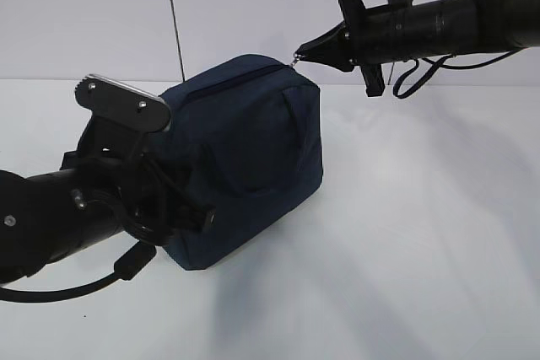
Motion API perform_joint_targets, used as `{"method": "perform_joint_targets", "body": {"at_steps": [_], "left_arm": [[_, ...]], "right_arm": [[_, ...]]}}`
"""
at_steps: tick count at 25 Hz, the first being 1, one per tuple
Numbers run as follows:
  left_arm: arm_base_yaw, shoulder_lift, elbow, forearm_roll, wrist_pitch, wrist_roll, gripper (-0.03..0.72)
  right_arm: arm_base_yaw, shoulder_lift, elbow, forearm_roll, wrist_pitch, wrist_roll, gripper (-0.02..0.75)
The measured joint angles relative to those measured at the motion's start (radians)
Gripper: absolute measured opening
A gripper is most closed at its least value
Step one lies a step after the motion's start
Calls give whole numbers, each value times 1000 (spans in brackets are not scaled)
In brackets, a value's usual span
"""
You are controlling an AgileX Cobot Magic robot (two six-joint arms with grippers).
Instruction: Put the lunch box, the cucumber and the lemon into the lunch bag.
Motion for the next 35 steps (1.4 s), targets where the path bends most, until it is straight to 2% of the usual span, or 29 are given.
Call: {"method": "perform_joint_targets", "body": {"at_steps": [9, 16, 19, 29, 35], "left_arm": [[-1, 0, 0, -2, -39, 1, 10], [-1, 0, 0, -4, -39, 8, 10], [-1, 0, 0, -4, -41, 29, 10], [-1, 0, 1, -8, -67, 44, 10], [-1, 0, 2, -10, -85, 46, 10]], "right_arm": [[-31, 5, 0, -9, 7, 35, 20], [-44, 55, 0, -88, 21, 39, 20], [-44, 74, 0, -162, 34, 39, 20], [-44, 80, -2, -530, 45, 42, 20], [-44, 81, -19, -571, 104, -84, 20]]}}
